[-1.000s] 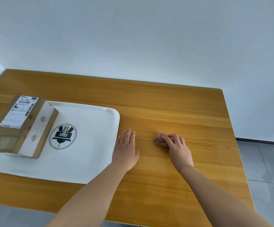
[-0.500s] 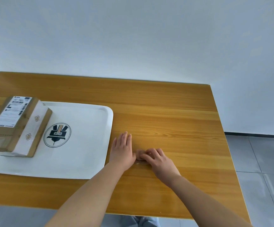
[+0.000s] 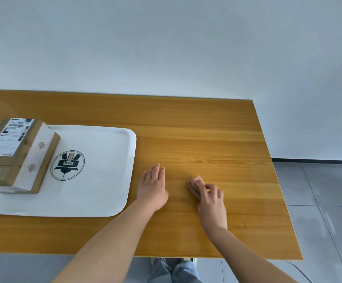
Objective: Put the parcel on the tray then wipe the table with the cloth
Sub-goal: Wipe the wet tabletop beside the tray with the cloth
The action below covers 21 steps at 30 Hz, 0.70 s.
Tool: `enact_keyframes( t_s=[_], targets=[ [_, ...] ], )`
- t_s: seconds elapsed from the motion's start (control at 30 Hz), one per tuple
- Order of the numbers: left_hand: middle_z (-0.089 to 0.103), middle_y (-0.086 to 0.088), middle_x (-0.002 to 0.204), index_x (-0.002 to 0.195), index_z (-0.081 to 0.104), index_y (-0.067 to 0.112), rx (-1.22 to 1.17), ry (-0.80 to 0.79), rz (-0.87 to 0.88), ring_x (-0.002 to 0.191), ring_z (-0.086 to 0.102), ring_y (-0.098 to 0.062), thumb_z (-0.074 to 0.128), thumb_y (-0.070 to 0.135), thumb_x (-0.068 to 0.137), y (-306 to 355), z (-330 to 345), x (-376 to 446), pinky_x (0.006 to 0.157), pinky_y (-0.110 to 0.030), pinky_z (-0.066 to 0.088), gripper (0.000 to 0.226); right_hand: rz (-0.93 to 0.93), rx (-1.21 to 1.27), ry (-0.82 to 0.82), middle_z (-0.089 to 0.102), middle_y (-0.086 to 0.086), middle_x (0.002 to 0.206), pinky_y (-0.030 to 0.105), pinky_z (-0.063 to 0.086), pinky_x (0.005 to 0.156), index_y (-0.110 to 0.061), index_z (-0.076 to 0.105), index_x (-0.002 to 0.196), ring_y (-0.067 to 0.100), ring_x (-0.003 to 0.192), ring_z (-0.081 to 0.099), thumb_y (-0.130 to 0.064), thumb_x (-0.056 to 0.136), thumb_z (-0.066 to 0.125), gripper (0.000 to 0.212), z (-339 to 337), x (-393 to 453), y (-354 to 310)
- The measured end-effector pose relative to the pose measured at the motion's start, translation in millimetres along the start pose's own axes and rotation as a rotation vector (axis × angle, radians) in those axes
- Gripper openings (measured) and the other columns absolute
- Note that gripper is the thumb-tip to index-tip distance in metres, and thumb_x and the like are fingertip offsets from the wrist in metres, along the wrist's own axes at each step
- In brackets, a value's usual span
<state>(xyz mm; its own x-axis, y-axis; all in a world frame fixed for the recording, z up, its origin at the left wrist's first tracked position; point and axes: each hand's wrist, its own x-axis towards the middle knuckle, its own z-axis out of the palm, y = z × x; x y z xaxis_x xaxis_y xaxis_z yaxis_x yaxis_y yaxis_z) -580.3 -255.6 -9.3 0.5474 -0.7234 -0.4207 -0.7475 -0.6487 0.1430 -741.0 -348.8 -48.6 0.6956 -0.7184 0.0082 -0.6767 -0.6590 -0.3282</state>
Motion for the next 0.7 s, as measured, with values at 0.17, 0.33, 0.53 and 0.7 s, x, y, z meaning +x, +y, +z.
enact_keyframes(
  t_s=[0.17,0.33,0.53,0.7],
  targets=[
    [-0.005,-0.007,0.162,0.154,0.001,0.013,0.010,-0.005,0.000,0.150,-0.004,-0.025,0.039,0.031,0.100,-4.3,1.1,-5.0,0.123,-0.039,0.004,0.069,-0.302,0.035,-0.138,0.059,0.005,0.100,0.024,0.054,0.045,-0.022,0.057,0.118,0.025,0.080,0.057,0.004,0.056,0.078,0.071,12.6,-22.1,-36.7],
    [-0.006,-0.007,0.162,0.154,-0.001,0.014,0.020,-0.016,0.008,0.150,-0.005,-0.024,0.039,0.031,0.098,-7.2,0.2,-8.2,0.122,-0.038,0.002,0.070,-0.550,-0.081,-0.281,0.053,0.002,0.112,0.027,0.056,0.048,-0.029,0.046,0.122,0.024,0.092,0.055,-0.004,0.066,0.077,0.069,-3.5,-15.4,-3.8],
    [-0.006,-0.006,0.162,0.154,-0.001,0.016,0.026,-0.087,0.019,0.150,-0.004,-0.025,0.039,0.030,0.098,-11.0,1.9,-17.3,0.122,-0.041,0.004,0.070,-0.130,-0.053,-0.082,0.059,0.004,0.104,0.026,0.051,0.038,-0.026,0.053,0.116,0.027,0.084,0.057,0.008,0.057,0.074,0.071,-18.6,-35.2,34.3],
    [-0.006,-0.005,0.162,0.154,0.000,0.016,0.025,-0.141,0.015,0.150,-0.003,-0.025,0.039,0.028,0.098,-17.3,9.8,-27.1,0.123,-0.040,0.005,0.070,0.105,-0.035,-0.019,0.058,0.013,0.104,0.030,0.050,0.040,-0.016,0.060,0.118,0.032,0.083,0.053,0.013,0.061,0.067,0.065,-3.7,-36.9,-5.2]
  ],
)
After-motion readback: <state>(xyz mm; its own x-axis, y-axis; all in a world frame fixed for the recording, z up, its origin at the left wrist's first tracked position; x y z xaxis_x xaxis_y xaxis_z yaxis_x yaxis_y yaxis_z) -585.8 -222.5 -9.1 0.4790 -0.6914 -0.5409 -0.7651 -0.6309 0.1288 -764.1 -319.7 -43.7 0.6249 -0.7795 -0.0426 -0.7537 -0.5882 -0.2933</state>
